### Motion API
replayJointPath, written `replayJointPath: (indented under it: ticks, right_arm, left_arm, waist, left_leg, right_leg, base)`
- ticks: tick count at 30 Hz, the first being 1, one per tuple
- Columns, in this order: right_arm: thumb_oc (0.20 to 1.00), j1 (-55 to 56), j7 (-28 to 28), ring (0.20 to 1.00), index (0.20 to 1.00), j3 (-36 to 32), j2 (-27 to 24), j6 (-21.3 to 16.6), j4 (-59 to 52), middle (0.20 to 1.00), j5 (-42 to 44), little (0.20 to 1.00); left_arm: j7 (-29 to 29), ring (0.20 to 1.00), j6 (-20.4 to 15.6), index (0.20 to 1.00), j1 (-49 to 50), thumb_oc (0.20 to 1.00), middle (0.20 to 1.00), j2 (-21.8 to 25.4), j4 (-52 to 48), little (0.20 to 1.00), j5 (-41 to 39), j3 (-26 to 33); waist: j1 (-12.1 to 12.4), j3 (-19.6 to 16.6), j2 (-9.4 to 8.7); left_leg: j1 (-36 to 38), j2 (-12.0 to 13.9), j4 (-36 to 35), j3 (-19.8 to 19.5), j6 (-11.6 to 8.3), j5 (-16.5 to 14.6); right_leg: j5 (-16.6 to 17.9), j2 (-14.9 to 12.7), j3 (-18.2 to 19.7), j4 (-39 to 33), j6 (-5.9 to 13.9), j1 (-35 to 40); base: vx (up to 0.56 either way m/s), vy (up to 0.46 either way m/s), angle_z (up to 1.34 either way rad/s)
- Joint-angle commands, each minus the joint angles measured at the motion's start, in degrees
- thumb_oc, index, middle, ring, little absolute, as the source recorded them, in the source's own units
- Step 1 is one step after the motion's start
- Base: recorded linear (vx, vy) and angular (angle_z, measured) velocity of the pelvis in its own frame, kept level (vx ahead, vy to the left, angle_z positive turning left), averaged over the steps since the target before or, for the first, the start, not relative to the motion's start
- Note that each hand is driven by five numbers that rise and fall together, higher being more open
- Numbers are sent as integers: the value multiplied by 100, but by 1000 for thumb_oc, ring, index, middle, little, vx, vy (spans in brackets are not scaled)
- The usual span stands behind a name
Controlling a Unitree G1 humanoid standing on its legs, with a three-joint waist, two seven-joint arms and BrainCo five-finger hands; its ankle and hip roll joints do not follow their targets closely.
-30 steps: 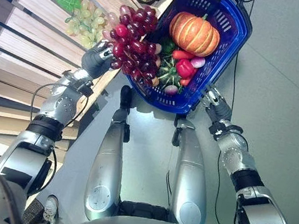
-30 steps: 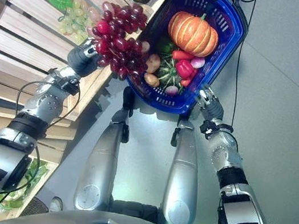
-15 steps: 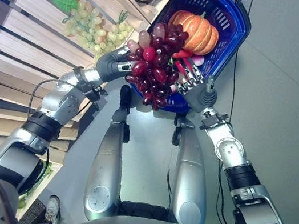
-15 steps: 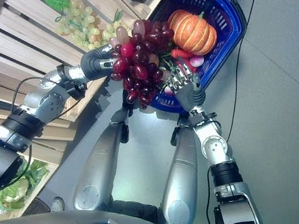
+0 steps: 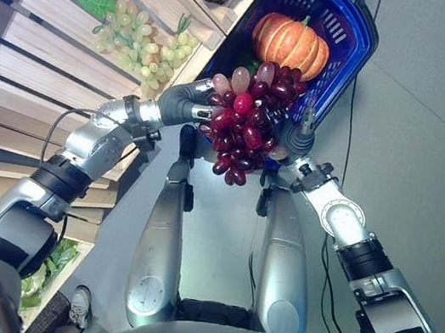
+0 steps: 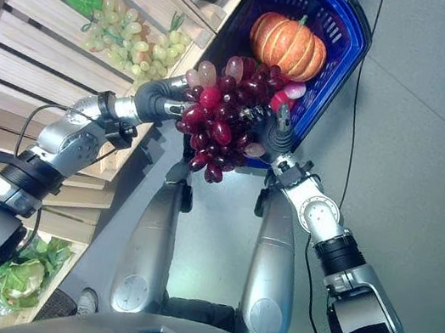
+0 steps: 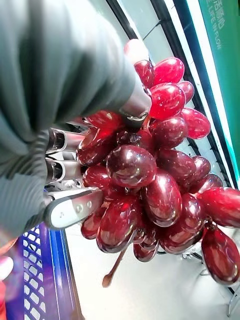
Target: Pick up fruits and vegetables into the basket
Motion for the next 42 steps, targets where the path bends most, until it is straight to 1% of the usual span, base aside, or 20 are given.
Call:
replayJointPath:
  ticks: [1, 7, 12, 17, 22, 26, 28, 31, 34, 35, 36, 37, 38, 40, 41, 42]
  right_arm:
    - [1000, -12, 441, 1000, 1000, 99, 73, -63, -727, 1000, 404, 1000]
    - [1000, -58, 654, 1000, 1000, 167, -90, -274, -921, 1000, 737, 1000]
    - [1000, -99, 861, 1000, 1000, 194, -161, -318, -1004, 1000, 942, 1000]
    - [1000, -175, 1011, 1000, 1000, 251, -191, -264, -1112, 1000, 1041, 1000]
    - [1000, -231, 1065, 1000, 1000, 322, -195, -316, -1327, 1000, 1038, 1000]
    - [1000, -251, 946, 1000, 1000, 397, -184, -405, -1425, 1000, 831, 1000]
    - [1000, -251, 748, 1000, 1000, 459, -172, -483, -1456, 1000, 631, 1000]
    - [1000, -262, 616, 1000, 1000, 508, -193, -433, -1443, 1000, 610, 1000]
    - [1000, -260, 491, 1000, 1000, 567, -232, -477, -1446, 1000, 457, 1000]
    - [771, -251, 421, 771, 771, 593, -246, -496, -1457, 771, 384, 771]
    - [573, -238, 336, 573, 573, 621, -277, -536, -1462, 573, 276, 573]
    - [357, -243, 293, 357, 357, 642, -296, -556, -1462, 357, 241, 357]
    - [200, -235, 249, 200, 200, 660, -311, -569, -1476, 200, 208, 200]
    - [200, -234, 244, 200, 200, 687, -335, -591, -1459, 200, 216, 200]
    - [200, -189, 204, 200, 200, 720, -352, -612, -1465, 200, 185, 200]
    - [200, -190, 184, 200, 200, 728, -358, -623, -1464, 200, 175, 200]
  left_arm:
    - [-215, 200, 67, 200, -154, 200, 200, 131, -811, 200, 202, -172]
    - [-17, 200, 219, 200, -262, 200, 200, 331, -770, 200, 516, -400]
    - [141, 200, 270, 200, -349, 200, 200, 452, -729, 200, 718, -556]
    - [59, 200, 299, 200, -451, 200, 200, 528, -700, 200, 725, -706]
    - [101, 200, 321, 200, -492, 200, 200, 494, -717, 200, 757, -731]
    - [140, 200, 334, 200, -494, 200, 200, 483, -730, 200, 743, -709]
    - [104, 200, 330, 200, -475, 200, 200, 456, -736, 200, 748, -674]
    - [123, 200, 289, 200, -463, 200, 200, 449, -764, 200, 719, -677]
    - [123, 200, 264, 200, -470, 200, 200, 461, -769, 200, 642, -665]
    - [115, 200, 257, 200, -469, 200, 200, 462, -769, 200, 631, -667]
    - [136, 200, 243, 200, -459, 200, 200, 462, -782, 200, 640, -671]
    - [143, 200, 223, 200, -459, 200, 200, 476, -783, 200, 607, -691]
    - [164, 200, 214, 200, -447, 200, 200, 475, -805, 200, 597, -705]
    - [225, 200, 212, 200, -436, 200, 200, 464, -842, 200, 580, -722]
    - [211, 200, 217, 200, -399, 200, 200, 457, -837, 200, 572, -724]
    - [210, 200, 217, 200, -402, 200, 200, 460, -837, 200, 559, -727]
  waist:
    - [-23, -173, -75]
    - [-35, -173, -82]
    - [-32, -173, -75]
    - [-28, -173, -75]
    - [-24, -173, -78]
    - [-20, -173, -82]
    - [-14, -173, -84]
    - [-12, -173, -75]
    - [-9, -173, -79]
    - [-8, -173, -79]
    - [-11, -173, -78]
    - [-13, -173, -77]
    - [-16, -173, -78]
    - [-18, -173, -81]
    - [-23, -173, -87]
    - [-23, -173, -86]
  left_leg:
    - [-117, -426, 310, 339, 426, -417]
    - [-155, -433, 316, 328, 422, -411]
    - [-144, -448, 289, 327, 426, -410]
    - [-152, -454, 281, 332, 422, -406]
    - [-165, -475, 280, 322, 429, -415]
    - [-165, -490, 272, 310, 434, -415]
    - [-176, -489, 290, 303, 434, -421]
    - [-176, -484, 289, 314, 437, -419]
    - [-187, -486, 284, 315, 438, -408]
    - [-183, -490, 268, 315, 440, -400]
    - [-187, -489, 254, 314, 442, -392]
    - [-192, -484, 247, 317, 439, -383]
    - [-197, -481, 250, 318, 440, -381]
    - [-177, -482, 230, 324, 442, -374]
    - [-56, -493, 267, 312, 422, -543]
    - [-54, -494, 266, 313, 423, -541]
  right_leg:
    - [163, 190, -352, -529, -50, 386]
    - [200, 180, -362, -567, -20, 361]
    - [217, 172, -381, -605, 3, 378]
    - [236, 155, -408, -637, 14, 382]
    - [245, 142, -427, -645, 30, 363]
    - [253, 145, -433, -657, 32, 359]
    - [251, 139, -440, -642, 30, 345]
    - [246, 143, -448, -635, 23, 340]
    - [252, 147, -450, -639, 17, 332]
    - [257, 149, -453, -653, 16, 338]
    - [262, 154, -448, -657, 14, 328]
    - [269, 155, -447, -661, 12, 320]
    - [268, 158, -443, -658, 9, 314]
    - [265, 167, -444, -673, 3, 337]
    - [98, 169, -418, -618, 31, 445]
    - [99, 169, -420, -620, 31, 448]
  base:
    - [0, 0, 0]
    - [0, 0, 0]
    - [0, 0, 0]
    - [0, 0, 0]
    - [0, 0, 0]
    - [0, 0, 0]
    - [0, 0, 0]
    - [0, 0, 0]
    - [0, 0, 0]
    - [0, 0, 0]
    - [0, 0, 0]
    - [0, 0, 0]
    - [0, 0, 0]
    - [36, 2, 0]
    - [72, 1, 0]
    - [71, 0, 1]
